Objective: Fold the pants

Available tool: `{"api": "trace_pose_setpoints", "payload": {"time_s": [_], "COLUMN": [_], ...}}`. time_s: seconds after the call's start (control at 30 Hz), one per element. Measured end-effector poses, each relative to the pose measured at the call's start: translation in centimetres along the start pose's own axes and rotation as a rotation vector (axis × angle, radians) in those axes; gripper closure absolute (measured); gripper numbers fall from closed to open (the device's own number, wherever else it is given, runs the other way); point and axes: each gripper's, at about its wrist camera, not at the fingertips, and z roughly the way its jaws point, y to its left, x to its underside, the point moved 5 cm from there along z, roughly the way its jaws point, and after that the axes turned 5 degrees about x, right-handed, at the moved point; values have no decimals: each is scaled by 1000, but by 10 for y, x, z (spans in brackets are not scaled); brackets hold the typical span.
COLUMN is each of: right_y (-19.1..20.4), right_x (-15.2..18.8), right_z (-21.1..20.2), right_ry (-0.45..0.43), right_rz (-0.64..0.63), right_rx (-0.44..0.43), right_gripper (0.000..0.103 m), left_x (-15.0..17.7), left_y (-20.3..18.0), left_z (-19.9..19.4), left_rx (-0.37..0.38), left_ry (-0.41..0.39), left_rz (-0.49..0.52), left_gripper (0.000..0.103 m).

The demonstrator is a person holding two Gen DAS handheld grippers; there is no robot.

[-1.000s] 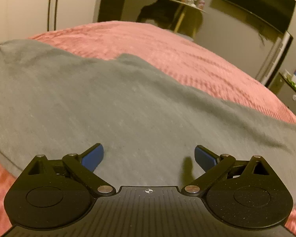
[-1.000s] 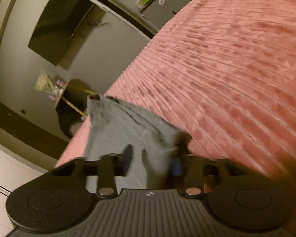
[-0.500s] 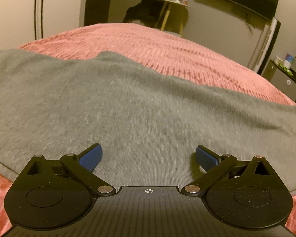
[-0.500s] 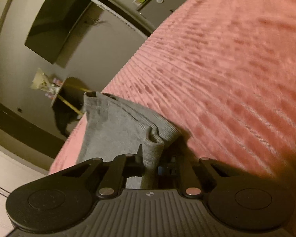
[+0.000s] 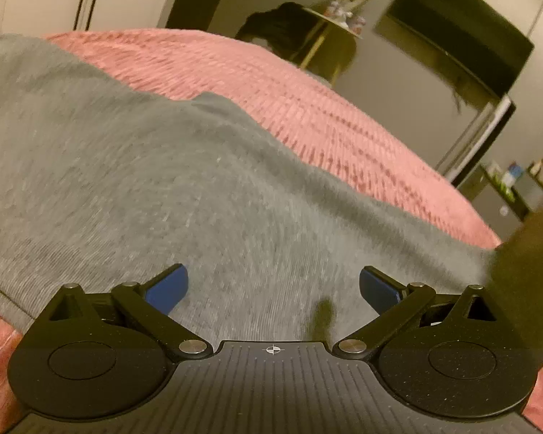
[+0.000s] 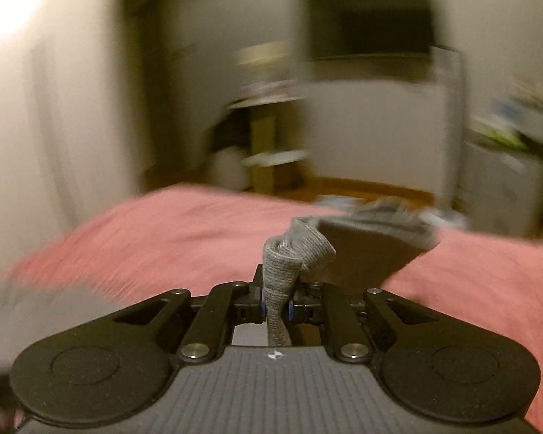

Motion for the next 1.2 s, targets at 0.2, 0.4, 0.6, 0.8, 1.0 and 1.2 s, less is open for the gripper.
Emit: {"api": "trace_pose_setpoints", "payload": {"time_s": [0.2, 0.4, 0.6, 0.8, 1.0, 1.2], "right_y": [134, 147, 57, -35, -42, -48], "right_x": [89, 117, 107, 170, 184, 209], "right_z": [29, 41, 8, -3, -44, -51], "right_ry": [239, 434, 321, 343, 284, 343], "right_rz": [-249, -153, 358, 815, 970, 1158], "right_rx": [-259, -279, -211, 49, 85, -37], "right_gripper": [90, 46, 46, 93, 51, 54], "left_x": [-2, 0, 2, 10, 14, 19], "left_y": [4, -3, -12, -24, -30, -41], "left_z": [-5, 0, 9, 15, 21, 33], "left_rx": [59, 146, 255, 322, 442, 544], "left_ry": [-1, 30, 68, 123, 198, 272], "left_rz": [-41, -32, -50, -27, -88, -189], "left_gripper": [0, 0, 0, 0, 0, 0]}}
